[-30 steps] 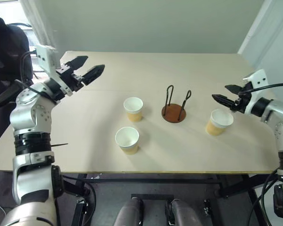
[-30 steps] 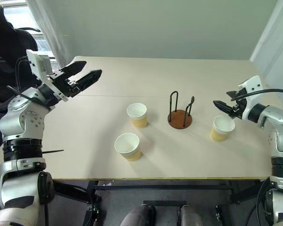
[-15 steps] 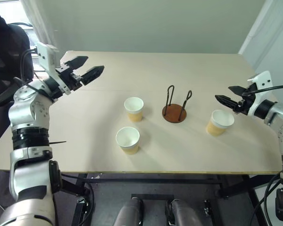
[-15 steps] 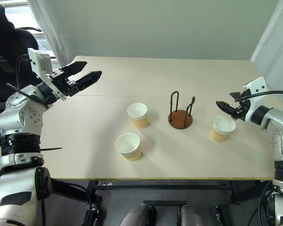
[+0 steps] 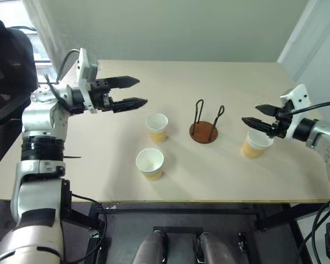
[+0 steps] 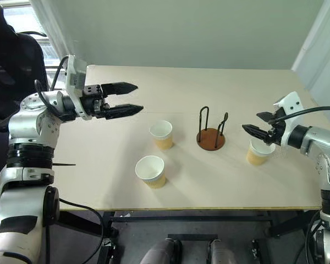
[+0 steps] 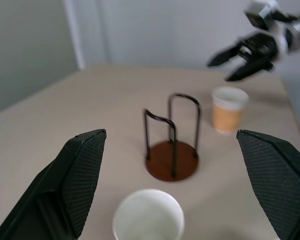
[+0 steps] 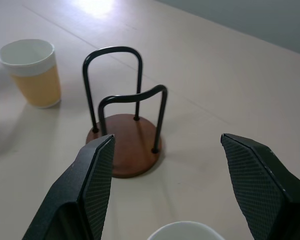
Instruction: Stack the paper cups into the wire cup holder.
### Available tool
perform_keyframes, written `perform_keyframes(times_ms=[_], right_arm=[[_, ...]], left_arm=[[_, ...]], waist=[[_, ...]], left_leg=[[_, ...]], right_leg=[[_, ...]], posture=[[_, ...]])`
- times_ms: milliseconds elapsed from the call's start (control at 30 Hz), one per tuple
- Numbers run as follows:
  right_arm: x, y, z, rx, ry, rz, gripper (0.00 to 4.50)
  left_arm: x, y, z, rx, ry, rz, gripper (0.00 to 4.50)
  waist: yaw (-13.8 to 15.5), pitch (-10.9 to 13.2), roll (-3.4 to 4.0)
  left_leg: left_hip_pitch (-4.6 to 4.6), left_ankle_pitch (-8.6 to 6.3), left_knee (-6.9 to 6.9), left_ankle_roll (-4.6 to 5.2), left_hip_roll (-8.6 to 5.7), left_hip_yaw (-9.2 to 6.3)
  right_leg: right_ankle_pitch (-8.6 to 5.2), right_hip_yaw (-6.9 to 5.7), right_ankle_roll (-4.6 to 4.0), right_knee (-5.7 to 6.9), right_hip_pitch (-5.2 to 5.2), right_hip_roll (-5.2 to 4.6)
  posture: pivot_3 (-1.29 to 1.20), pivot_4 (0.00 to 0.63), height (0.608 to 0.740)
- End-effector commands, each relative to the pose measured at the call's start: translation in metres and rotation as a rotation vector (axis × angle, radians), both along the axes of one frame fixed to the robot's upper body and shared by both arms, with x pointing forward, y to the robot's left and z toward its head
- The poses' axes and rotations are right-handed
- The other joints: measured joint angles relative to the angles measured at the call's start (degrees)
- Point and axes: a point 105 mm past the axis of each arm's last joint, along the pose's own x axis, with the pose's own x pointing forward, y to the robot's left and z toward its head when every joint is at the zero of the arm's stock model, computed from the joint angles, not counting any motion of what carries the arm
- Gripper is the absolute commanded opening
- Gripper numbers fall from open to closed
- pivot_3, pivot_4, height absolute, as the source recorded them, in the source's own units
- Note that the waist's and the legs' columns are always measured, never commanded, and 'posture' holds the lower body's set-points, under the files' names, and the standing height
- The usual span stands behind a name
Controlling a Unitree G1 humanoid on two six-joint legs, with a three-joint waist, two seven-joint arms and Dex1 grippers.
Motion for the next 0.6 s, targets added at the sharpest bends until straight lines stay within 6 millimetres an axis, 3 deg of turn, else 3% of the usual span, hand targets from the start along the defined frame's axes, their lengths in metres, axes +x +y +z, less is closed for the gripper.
perform_keyframes(times_ms=[33, 233, 600], right_arm=[[-0.005, 0.014, 0.005, -0.015, -0.007, 0.05, 3.42], [0.0, 0.033, -0.004, -0.049, 0.015, 0.07, 3.42], [0.011, 0.04, -0.006, -0.116, 0.02, 0.043, 3.42]], left_arm=[[-0.007, 0.0, 0.016, 0.075, -0.065, -0.071, 4.47], [-0.003, -0.002, 0.021, 0.129, -0.099, -0.092, 4.47], [-0.004, -0.004, 0.025, 0.12, -0.124, -0.098, 4.47]], waist=[[0.0, 0.0, 0.0], [0.1, 0.0, 0.0], [0.0, 0.0, 0.0]], left_leg=[[-0.06, -0.01, 0.02, 0.04, 0.0, 0.0], [-0.46, 0.14, 0.1, 0.6, -0.01, 0.01], [-0.48, 0.07, 0.14, 0.84, -0.01, 0.11]], right_leg=[[0.08, 0.0, -0.07, -0.05, -0.02, 0.0], [0.47, 0.0, -0.19, -0.45, -0.2, 0.0], [0.63, 0.05, 0.09, -0.52, -0.25, -0.01]], posture=[[0.0, 0.15, 0.74], [0.0, 0.15, 0.74], [0.0, 0.15, 0.74]])
